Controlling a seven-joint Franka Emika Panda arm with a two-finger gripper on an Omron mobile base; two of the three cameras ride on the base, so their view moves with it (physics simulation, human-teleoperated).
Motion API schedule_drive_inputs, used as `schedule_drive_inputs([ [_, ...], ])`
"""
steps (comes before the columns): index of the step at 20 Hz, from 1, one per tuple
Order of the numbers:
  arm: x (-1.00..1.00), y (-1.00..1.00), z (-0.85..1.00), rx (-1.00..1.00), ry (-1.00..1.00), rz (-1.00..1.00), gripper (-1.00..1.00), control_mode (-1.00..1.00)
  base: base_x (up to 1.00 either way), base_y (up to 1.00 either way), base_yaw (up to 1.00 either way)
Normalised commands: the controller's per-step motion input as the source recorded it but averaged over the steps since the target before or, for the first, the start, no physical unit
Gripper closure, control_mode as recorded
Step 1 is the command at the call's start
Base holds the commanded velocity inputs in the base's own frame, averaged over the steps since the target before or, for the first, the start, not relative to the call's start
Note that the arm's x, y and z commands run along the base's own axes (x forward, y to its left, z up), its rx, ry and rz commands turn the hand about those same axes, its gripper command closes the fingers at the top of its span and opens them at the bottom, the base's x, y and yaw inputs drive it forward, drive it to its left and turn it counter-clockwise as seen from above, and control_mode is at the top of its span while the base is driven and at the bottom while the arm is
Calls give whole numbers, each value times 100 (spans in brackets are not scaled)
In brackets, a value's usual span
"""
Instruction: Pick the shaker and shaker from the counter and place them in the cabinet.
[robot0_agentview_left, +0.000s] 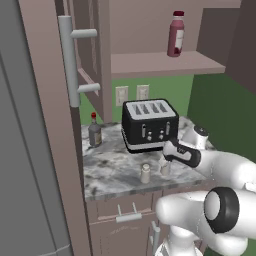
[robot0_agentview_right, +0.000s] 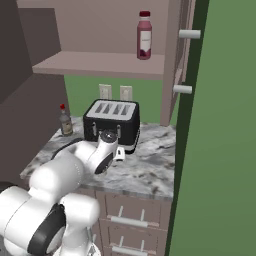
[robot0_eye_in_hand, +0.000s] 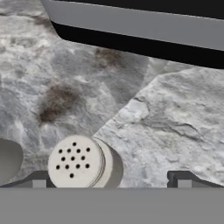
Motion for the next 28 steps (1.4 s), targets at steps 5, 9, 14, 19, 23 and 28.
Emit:
schedule_drive_inputs([
  [5, 9, 0, -17, 4, 0, 1, -100, -100, 0, 0, 0],
  [9, 3, 5, -18, 3, 0, 2, -100, -100, 0, 0, 0],
  [14, 0, 26, -14, 1, 0, 4, -100, -100, 0, 0, 0],
  [19, 0, 30, -21, 2, 0, 5, -100, -100, 0, 0, 0],
  [23, 0, 19, -26, 0, 0, 5, 100, -100, 0, 0, 0],
  [28, 0, 2, -22, 0, 0, 5, 100, -100, 0, 0, 0],
])
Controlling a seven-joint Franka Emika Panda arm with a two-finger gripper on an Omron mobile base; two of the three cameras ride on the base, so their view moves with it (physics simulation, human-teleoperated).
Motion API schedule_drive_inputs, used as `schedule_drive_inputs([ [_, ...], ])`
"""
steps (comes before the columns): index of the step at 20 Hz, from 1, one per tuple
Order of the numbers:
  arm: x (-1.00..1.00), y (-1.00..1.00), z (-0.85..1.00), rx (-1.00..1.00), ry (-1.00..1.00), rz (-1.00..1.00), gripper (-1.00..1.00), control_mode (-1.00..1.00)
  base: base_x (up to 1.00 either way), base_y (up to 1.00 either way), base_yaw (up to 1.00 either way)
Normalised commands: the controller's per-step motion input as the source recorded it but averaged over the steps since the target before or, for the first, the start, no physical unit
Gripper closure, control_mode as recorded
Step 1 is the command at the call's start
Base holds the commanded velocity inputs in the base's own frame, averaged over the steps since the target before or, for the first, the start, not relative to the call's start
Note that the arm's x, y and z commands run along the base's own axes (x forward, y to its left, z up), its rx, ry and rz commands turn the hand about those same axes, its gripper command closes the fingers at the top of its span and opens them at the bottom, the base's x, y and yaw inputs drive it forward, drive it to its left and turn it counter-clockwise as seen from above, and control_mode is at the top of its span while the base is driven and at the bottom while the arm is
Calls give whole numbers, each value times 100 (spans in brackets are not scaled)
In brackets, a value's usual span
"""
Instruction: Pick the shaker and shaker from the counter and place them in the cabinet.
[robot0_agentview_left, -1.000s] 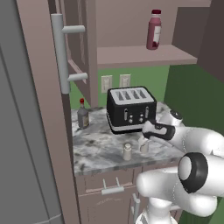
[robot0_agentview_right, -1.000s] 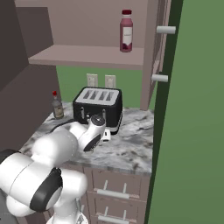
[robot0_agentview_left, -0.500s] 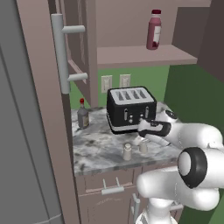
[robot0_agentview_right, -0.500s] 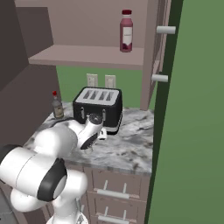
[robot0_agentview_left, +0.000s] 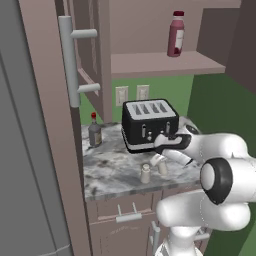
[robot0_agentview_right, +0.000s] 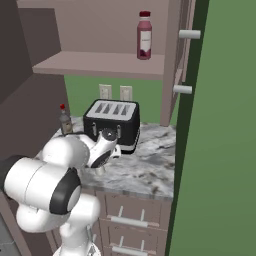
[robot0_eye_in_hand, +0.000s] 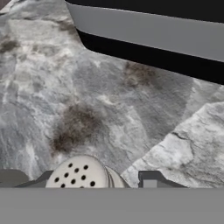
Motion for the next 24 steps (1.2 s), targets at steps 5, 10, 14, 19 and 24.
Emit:
schedule_drive_inputs([
  [5, -6, 0, -3, 0, -2, 5, 100, -100, 0, 0, 0],
  [10, -25, 13, 38, 0, -7, 4, 100, -100, 0, 0, 0],
  [14, -40, 24, 65, 0, -12, 1, 100, -100, 0, 0, 0],
  [19, -43, 26, 84, 0, -10, 0, 100, -100, 0, 0, 0],
  [24, -42, 15, 92, 0, -8, 0, 100, -100, 0, 0, 0],
])
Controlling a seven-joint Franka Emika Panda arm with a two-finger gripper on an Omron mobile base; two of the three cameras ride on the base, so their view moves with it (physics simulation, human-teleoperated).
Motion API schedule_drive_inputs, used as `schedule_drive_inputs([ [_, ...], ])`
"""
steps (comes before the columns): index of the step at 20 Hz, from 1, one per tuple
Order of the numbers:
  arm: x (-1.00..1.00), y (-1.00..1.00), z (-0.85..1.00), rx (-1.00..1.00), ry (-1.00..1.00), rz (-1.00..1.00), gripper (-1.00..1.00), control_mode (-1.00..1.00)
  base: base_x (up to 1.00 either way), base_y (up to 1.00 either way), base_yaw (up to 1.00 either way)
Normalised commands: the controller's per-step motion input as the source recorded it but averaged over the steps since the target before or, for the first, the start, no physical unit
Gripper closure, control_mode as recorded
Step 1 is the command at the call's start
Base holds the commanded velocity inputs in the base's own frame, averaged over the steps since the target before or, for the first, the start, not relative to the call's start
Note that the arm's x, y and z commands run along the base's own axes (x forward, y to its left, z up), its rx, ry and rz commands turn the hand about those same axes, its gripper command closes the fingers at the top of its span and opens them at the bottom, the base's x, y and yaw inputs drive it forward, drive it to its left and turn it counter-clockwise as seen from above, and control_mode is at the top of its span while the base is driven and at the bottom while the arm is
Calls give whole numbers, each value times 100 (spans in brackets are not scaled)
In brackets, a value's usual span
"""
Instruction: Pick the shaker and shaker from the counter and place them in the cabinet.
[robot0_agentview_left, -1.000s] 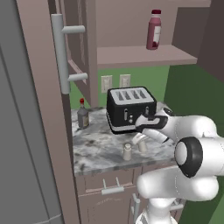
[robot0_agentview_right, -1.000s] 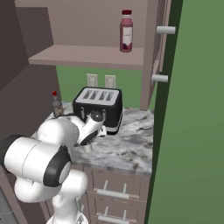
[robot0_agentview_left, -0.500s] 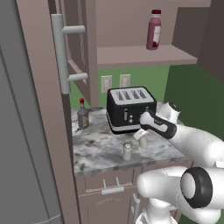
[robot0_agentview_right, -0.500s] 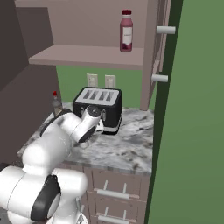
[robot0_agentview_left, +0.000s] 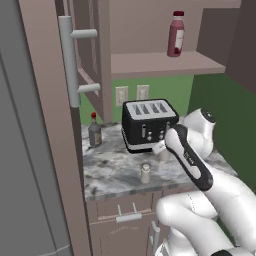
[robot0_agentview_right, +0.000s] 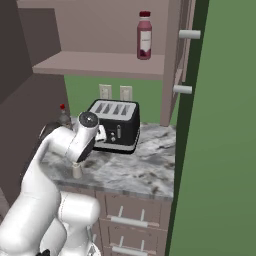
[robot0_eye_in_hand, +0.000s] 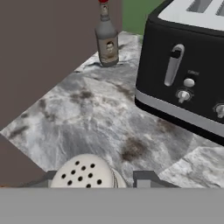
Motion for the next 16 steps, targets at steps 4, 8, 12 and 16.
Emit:
schedule_drive_inputs([
  [4, -43, 6, 88, 0, -12, 0, 100, -100, 0, 0, 0],
  [8, -32, 0, 84, 0, -12, 1, 100, -100, 0, 0, 0],
  [12, -25, 0, 87, 0, -10, 2, 100, -100, 0, 0, 0],
  [16, -17, 0, 82, 0, -8, 1, 100, -100, 0, 0, 0],
])
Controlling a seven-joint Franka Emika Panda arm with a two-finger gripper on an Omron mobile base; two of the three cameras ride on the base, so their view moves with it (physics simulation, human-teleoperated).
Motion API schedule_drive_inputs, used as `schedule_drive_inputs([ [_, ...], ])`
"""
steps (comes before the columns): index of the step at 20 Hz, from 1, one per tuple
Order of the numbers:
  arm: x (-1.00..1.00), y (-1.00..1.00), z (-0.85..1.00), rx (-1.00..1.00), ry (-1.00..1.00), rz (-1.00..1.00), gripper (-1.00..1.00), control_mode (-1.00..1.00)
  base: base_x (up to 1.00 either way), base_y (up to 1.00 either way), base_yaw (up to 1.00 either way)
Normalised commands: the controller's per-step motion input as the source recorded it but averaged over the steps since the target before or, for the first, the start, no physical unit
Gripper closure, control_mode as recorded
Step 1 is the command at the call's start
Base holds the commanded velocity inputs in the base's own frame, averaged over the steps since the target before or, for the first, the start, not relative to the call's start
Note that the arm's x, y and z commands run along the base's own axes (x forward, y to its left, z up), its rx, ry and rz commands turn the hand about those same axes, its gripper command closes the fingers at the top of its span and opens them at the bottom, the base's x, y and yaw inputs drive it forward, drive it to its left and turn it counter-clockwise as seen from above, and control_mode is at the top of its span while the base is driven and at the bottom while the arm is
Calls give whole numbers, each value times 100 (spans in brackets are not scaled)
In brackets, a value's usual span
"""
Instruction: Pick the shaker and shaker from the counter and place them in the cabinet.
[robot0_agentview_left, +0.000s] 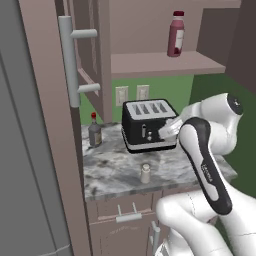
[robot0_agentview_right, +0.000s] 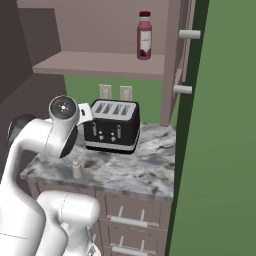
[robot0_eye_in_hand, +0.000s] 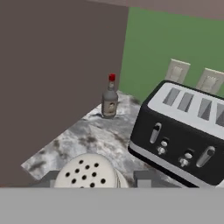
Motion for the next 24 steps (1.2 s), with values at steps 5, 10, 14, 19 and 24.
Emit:
schedule_drive_inputs([
  [5, -2, 0, 78, 2, -1, 1, 100, -100, 0, 0, 0],
  [10, -3, 0, 79, 4, 0, 0, 100, -100, 0, 0, 0],
  [14, -7, 0, 68, 2, -3, 0, 100, -100, 0, 0, 0],
  [19, -1, 0, 59, 0, -6, 0, 100, -100, 0, 0, 0],
  [24, 0, 0, 54, 0, -6, 0, 100, -100, 0, 0, 0],
])
